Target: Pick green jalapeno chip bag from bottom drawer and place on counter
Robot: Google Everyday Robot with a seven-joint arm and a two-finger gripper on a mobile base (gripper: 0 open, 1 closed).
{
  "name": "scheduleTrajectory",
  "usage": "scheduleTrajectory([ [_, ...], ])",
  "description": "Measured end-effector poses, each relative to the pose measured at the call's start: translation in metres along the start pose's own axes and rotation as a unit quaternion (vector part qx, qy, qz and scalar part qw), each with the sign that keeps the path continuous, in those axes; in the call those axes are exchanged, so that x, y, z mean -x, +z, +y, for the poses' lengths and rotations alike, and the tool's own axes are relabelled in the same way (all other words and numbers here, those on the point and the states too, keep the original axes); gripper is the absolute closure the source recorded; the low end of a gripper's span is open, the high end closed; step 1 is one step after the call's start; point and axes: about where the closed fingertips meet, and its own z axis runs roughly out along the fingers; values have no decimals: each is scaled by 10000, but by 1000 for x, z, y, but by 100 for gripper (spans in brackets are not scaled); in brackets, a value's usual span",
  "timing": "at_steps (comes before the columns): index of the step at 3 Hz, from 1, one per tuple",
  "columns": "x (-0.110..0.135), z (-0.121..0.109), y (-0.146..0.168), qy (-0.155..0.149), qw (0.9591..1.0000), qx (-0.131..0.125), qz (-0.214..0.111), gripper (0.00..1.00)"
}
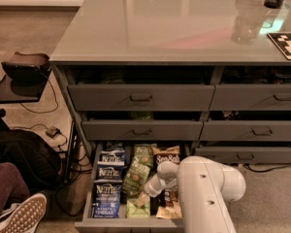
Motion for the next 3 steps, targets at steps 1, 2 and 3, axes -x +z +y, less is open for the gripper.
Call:
scheduleTrajectory([
  [1, -9, 0, -7, 230, 9989, -168, -376, 88],
  [2, -17, 5, -31, 298, 9961, -327, -759, 100],
  [3, -28, 13, -80, 281, 9900, -468, -1301, 100],
])
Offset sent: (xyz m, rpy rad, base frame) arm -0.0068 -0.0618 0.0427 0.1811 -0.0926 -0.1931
